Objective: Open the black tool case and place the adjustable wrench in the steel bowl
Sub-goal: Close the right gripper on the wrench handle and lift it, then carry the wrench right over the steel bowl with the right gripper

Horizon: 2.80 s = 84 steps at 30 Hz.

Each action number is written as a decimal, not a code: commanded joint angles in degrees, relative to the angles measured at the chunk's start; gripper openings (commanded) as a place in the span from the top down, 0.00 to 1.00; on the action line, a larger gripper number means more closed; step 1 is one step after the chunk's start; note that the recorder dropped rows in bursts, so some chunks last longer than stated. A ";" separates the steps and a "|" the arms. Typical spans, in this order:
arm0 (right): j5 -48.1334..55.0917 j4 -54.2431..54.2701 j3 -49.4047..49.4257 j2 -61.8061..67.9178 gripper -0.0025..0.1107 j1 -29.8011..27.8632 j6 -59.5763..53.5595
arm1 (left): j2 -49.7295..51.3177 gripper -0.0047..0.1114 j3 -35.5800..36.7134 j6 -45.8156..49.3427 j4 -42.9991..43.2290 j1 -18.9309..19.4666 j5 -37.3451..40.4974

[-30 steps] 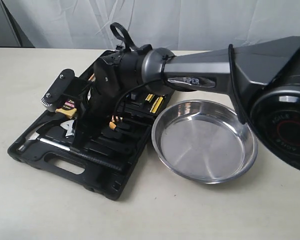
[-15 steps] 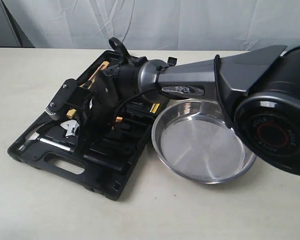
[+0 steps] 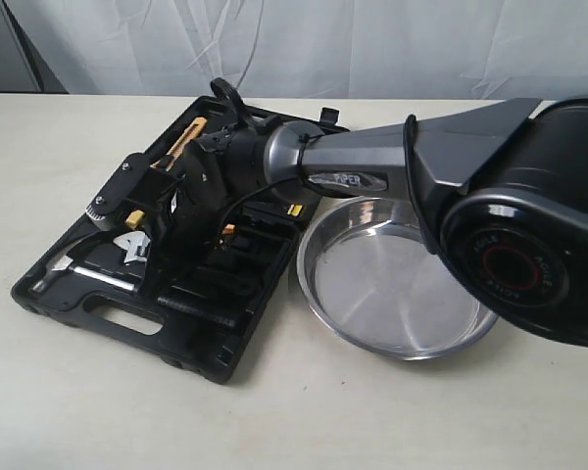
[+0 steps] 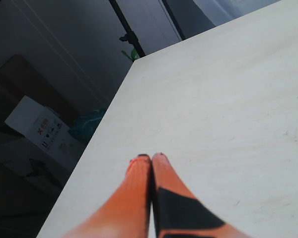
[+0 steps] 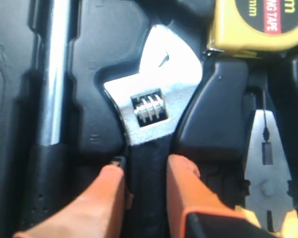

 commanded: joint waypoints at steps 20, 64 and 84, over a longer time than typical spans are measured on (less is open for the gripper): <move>-0.54 -0.72 -0.07 -5.10 0.99 -0.06 -0.89 | 0.29 0.96 -0.12 -0.20 -0.15 -0.33 -0.20; -16.28 -1.83 41.45 -34.04 0.99 -16.75 16.48 | 0.29 0.96 -0.12 -0.20 -0.37 -0.33 -0.31; -18.33 -1.97 48.68 -34.04 0.99 -25.06 19.09 | 0.29 0.96 -0.12 -0.20 -0.37 -0.33 -0.57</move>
